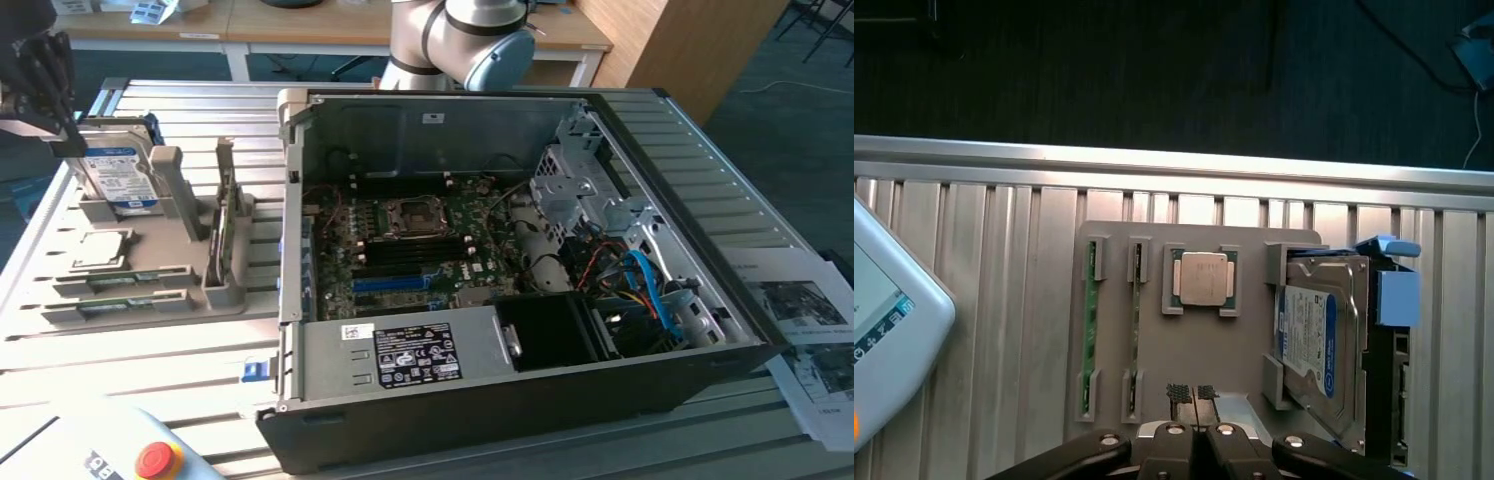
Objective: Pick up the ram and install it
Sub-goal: 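Pick up the ram and move it above insertion slot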
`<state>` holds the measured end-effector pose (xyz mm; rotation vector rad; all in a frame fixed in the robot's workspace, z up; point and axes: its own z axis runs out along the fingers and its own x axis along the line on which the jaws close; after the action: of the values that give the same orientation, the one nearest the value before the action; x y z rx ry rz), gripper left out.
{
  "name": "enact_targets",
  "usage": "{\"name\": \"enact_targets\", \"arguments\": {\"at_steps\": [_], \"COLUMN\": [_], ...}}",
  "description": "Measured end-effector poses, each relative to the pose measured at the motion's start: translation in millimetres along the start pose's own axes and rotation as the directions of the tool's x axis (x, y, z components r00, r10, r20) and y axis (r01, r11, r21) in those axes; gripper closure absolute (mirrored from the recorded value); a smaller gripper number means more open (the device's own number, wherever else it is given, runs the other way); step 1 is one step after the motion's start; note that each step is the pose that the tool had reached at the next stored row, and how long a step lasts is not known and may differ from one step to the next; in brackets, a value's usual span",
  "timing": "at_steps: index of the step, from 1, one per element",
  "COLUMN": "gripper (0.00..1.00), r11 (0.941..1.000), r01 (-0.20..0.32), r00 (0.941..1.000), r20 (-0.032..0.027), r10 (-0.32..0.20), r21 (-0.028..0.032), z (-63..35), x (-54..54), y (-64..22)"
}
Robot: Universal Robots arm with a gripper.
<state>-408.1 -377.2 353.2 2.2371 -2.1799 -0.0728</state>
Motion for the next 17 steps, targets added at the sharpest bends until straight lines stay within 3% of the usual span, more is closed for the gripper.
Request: {"name": "enact_targets", "arguments": {"at_steps": [17], "gripper": [0.9], "r11": [1.0], "r01": [0.001], "r00": [1.0], "r20": [-0.0003], "r10": [-0.001], "r21": [-0.0003], "z": [6.0], "x": [0.4], "y": [-0.3]}}
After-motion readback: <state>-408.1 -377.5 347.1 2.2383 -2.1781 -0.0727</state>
